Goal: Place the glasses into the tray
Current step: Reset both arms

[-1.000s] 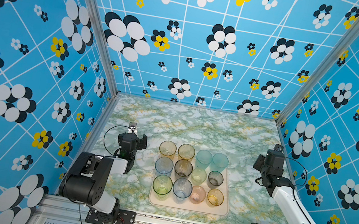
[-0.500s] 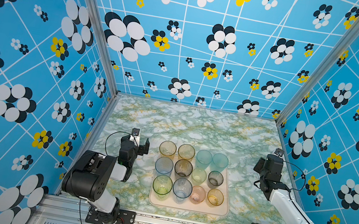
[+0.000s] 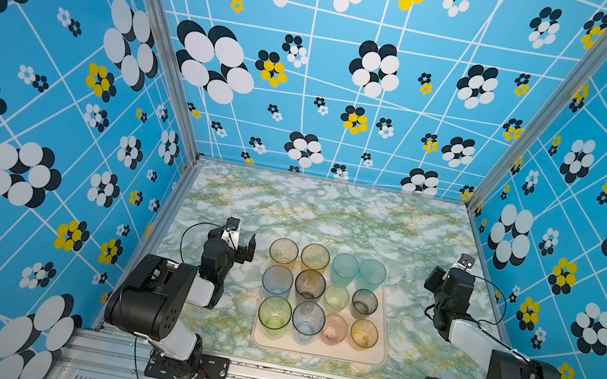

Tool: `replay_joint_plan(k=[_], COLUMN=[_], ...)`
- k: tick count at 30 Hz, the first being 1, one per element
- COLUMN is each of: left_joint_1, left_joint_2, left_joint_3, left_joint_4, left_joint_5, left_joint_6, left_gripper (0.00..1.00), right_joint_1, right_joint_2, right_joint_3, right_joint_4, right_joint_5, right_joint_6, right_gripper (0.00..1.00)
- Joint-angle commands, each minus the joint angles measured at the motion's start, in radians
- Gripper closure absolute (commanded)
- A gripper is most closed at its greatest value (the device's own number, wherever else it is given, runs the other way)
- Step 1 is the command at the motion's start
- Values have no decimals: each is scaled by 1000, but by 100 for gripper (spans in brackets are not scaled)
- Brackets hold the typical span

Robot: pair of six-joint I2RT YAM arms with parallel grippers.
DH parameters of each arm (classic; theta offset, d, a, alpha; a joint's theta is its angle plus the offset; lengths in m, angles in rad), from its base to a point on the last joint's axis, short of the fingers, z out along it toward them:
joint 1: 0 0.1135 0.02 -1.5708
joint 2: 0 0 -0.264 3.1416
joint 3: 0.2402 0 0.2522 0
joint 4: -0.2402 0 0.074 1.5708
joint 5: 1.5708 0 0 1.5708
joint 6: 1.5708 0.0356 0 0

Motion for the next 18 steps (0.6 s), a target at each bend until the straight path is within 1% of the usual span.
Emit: replay_joint_plan(k=[1, 7, 9, 12, 15, 18], left_joint_1=[7, 8, 8, 15, 21, 21], left_joint_2=[2, 2, 2, 0, -1, 0], left_joint_3=[18, 22, 29, 61, 75, 75], left_joint_4=[-5, -14, -26, -85, -116, -114], left_joint_5=[13, 12, 8, -2, -2, -2], left_joint_6=[9, 8, 5, -9, -15, -15], left_gripper=[1, 1, 1, 1, 1, 1], right_joint_1=[-3, -4, -4, -3, -3, -3], right_joint_2=[63, 82, 90, 112, 127, 145], right_joint_3=[14, 28, 33, 47, 50, 49], right_joint_4=[155, 153, 154, 159, 167, 193], right_joint_5=[-25, -84, -124, -227, -290, -315], right_joint_6=[-3, -27, -43, -87, -110, -120], right_gripper=[45, 44, 43, 43, 43, 43])
